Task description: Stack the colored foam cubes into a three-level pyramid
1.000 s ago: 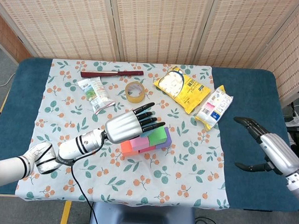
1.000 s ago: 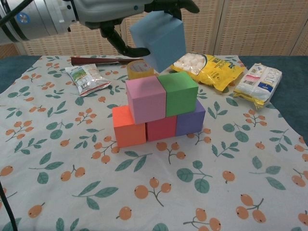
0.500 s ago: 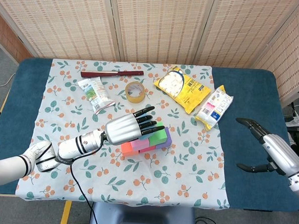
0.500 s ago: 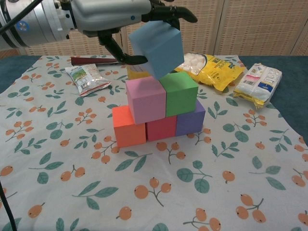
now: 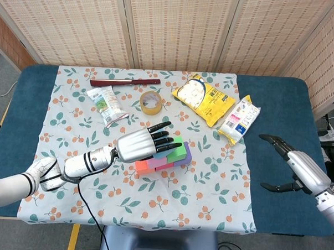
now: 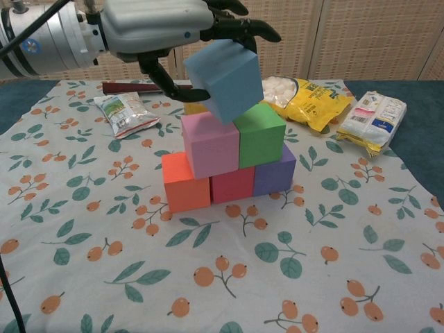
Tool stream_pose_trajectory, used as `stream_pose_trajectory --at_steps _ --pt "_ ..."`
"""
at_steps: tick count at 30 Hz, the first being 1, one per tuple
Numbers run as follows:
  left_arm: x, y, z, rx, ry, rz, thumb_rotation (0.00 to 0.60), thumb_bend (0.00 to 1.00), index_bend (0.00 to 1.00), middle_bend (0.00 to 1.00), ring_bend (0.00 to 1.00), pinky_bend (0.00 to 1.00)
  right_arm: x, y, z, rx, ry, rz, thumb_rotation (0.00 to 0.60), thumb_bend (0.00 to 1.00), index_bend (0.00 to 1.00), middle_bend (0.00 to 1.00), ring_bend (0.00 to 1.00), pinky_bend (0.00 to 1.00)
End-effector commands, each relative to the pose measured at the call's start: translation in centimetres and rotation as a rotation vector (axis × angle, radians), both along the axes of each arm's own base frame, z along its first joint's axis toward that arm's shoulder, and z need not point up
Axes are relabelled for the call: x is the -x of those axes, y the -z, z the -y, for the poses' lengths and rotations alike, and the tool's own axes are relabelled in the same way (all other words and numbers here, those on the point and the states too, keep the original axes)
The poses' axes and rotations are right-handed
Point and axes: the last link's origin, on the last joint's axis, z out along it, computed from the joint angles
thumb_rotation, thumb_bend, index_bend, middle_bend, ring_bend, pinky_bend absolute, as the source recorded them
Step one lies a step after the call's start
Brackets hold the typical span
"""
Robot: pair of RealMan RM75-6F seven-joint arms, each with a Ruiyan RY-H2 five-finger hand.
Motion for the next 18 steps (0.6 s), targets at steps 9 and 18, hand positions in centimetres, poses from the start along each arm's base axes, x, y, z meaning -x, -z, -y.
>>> stream_pose_trajectory --at_steps 9,18 --pt "0.58 0.40 -0.27 -0.011 0.020 -0.025 0.600 0.48 0.04 0.59 0.23 0.09 0.37 -0.23 -0.43 0.011 0.012 -0.004 0.600 0.05 0.00 0.05 0.00 0.12" --pt "0.77 0.39 -0.40 -0.008 0.012 -0.030 0.600 0.47 0.03 0.53 0.23 0.09 0.43 -0.11 -0.50 0.010 0.016 -0.009 0.600 0.05 0.00 0.05 0.00 0.12"
